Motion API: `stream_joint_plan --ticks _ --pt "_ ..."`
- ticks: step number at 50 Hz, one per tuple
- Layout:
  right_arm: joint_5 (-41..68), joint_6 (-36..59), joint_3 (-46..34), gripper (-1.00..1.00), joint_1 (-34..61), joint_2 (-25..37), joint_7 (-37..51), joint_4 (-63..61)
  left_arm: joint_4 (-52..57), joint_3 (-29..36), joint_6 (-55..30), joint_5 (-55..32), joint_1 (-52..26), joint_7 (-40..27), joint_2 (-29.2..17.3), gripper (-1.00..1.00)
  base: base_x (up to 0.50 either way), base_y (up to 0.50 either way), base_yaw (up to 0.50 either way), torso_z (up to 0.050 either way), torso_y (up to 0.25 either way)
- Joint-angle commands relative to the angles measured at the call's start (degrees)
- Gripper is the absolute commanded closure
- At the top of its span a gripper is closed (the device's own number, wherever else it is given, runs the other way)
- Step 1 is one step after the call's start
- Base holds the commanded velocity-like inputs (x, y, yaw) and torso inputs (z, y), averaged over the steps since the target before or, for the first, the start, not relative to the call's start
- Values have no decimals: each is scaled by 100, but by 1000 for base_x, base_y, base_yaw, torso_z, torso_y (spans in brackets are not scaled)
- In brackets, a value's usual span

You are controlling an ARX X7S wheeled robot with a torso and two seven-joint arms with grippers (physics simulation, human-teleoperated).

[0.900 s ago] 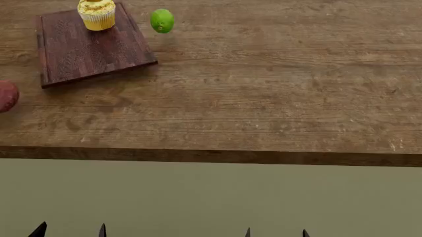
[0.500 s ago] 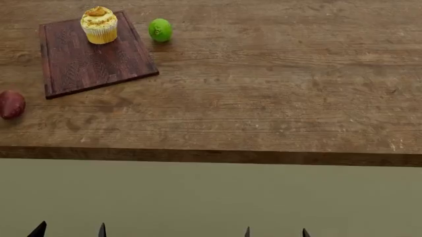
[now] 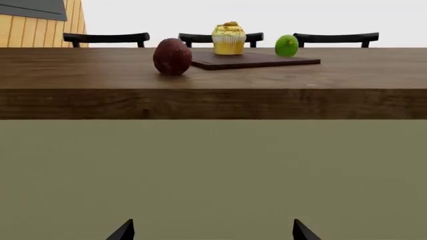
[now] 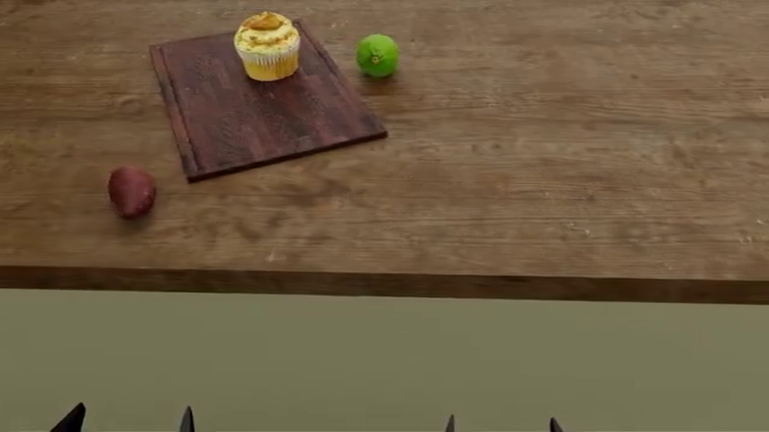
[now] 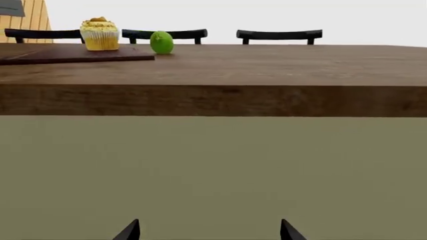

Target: Clear the non-vegetable object off the cutting board and place the vegetables onto it.

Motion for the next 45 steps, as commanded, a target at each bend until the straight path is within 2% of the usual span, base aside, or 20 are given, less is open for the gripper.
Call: stream_joint_plan --ticks 1,19,31,35,37,38,42,45 --pt "80 -14 -91 -100 6 77 93 20 15 92 7 -82 -1 -89 -78 -100 0 500 0 0 0" --pt "166 -38 -231 -100 12 188 219 0 52 195 18 -207 -3 -198 -179 -100 0 494 0 0 0" --pt "64 164 -348 -100 16 274 376 -153 153 261 -40 -264 -4 -254 -262 -100 0 3 0 0 0" --pt "-167 722 -438 -100 -57 342 550 -768 487 206 -295 -466 18 -224 -335 -100 0 0 0 0 0" --pt "-241 1182 -525 -100 -9 376 566 -1219 799 210 78 -255 128 -312 -392 -100 0 0 0 0 0" --pt "-233 1242 -535 -100 -2 378 567 -1299 882 196 11 -307 136 -317 -397 -100 0 0 0 0 0" --pt "-283 2042 -664 -100 138 432 547 -2345 1849 192 -786 -300 -50 -514 -476 -100 0 0 0 0 0" --pt "-308 2786 -729 -100 273 480 535 -3084 2449 132 -1061 -341 -73 -581 -560 -100 0 0 0 0 0"
